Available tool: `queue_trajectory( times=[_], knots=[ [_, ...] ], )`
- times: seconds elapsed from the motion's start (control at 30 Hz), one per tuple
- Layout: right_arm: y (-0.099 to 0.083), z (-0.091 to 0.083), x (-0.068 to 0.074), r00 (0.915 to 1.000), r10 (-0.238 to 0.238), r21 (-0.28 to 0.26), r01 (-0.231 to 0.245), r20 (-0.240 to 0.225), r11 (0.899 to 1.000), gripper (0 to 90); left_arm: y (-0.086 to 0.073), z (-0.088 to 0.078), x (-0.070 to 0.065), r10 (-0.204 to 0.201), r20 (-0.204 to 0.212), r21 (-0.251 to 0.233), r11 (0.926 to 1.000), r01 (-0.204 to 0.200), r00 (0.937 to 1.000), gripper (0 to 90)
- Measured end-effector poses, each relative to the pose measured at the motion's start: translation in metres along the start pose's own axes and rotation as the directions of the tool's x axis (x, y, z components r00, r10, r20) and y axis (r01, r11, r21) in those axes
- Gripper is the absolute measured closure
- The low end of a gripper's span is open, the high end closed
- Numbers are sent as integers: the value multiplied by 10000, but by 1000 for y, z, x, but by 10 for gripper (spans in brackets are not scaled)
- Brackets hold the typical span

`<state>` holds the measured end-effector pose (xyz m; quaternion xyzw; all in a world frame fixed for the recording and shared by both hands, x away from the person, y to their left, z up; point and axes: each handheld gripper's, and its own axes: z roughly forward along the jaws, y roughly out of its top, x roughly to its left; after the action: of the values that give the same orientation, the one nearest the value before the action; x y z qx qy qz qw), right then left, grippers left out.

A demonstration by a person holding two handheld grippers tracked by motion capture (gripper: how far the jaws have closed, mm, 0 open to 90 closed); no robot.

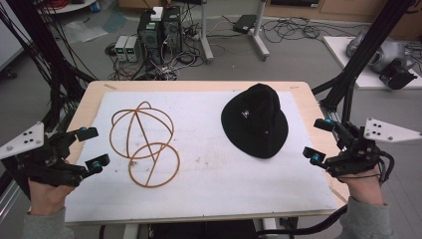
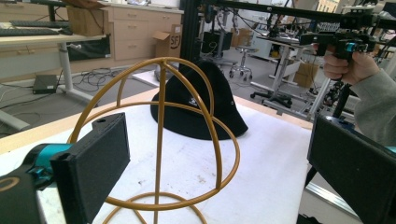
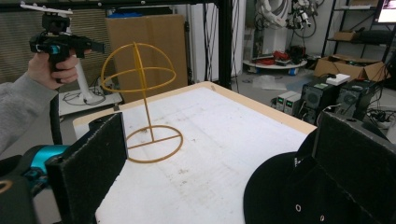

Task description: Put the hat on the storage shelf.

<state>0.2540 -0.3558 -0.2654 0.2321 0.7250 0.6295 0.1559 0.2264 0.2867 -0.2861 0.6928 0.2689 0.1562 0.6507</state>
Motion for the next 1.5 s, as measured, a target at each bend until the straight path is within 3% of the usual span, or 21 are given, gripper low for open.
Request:
queue_trajectory(
  times=[0.87, 1.07, 1.4, 1.5],
  knots=[
    [4, 6, -11, 10000, -19, 85, 18, 29, 10000, 24, -1, 4, -5, -58, -35, 75, 10000, 58, 10000, 60],
    [12, 21, -29, 9999, -42, 383, 45, -94, 9993, 23, -1, 0, -4, -60, -118, 44, 10000, 60, 9999, 60],
    [33, 50, -45, 9979, -497, 1133, 541, -412, 9921, 24, -2, -4, -1, -145, -190, -42, 9999, 145, 9997, 60],
    [37, 58, -53, 9972, -572, 1140, 623, -474, 9915, 24, -3, -4, -1, -157, -212, -57, 9999, 156, 9997, 60]
  ],
)
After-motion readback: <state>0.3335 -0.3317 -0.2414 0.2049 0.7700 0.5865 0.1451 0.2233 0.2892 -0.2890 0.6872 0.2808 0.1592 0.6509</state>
